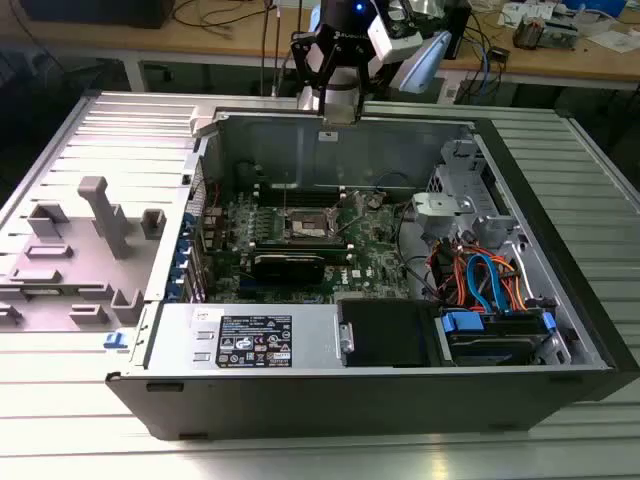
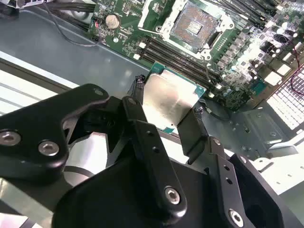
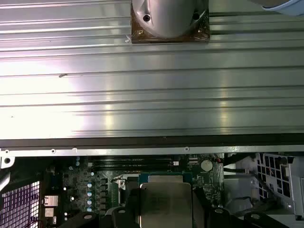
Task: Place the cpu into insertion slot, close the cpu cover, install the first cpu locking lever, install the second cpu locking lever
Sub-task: 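Place the cpu into insertion slot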
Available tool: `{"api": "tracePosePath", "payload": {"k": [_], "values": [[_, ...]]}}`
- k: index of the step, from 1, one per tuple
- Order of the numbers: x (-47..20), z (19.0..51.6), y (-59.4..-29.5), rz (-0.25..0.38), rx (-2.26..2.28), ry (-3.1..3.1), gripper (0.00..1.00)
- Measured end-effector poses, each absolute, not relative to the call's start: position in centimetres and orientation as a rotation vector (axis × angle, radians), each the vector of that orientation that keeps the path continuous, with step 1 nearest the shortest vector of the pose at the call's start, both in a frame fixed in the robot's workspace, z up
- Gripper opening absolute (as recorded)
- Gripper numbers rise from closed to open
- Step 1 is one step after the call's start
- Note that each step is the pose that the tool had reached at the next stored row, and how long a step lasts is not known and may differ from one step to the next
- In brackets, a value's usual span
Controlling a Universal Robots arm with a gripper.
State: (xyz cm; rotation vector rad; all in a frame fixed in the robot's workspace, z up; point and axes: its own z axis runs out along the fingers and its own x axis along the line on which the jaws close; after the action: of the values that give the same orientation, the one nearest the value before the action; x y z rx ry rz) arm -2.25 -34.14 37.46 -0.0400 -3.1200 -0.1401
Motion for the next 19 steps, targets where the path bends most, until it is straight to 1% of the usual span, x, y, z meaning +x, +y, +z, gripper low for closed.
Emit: {"api": "tracePosePath", "payload": {"k": [11, 19], "values": [[-2.2, 37.4, -34.4, -0.140, -0.040, -3.120, 0.54], [-2.2, 37.0, -35.2, -0.139, -0.040, -3.120, 0.54]]}}
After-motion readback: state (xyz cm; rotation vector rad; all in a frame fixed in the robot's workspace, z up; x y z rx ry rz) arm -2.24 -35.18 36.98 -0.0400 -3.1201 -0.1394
